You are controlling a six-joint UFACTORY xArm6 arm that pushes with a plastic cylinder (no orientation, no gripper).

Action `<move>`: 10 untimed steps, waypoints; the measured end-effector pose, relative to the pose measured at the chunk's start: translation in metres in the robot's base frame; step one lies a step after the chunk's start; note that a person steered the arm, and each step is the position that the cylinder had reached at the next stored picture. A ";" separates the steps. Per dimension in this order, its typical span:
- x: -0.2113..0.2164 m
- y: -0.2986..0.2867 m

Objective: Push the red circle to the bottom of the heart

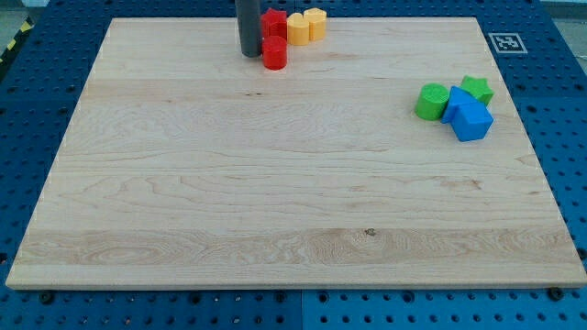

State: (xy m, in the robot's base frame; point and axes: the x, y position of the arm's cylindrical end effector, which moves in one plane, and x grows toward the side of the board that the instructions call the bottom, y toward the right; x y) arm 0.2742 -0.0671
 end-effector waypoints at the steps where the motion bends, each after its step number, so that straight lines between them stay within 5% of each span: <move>1: 0.012 0.000; 6: 0.037 0.062; 10: 0.018 0.076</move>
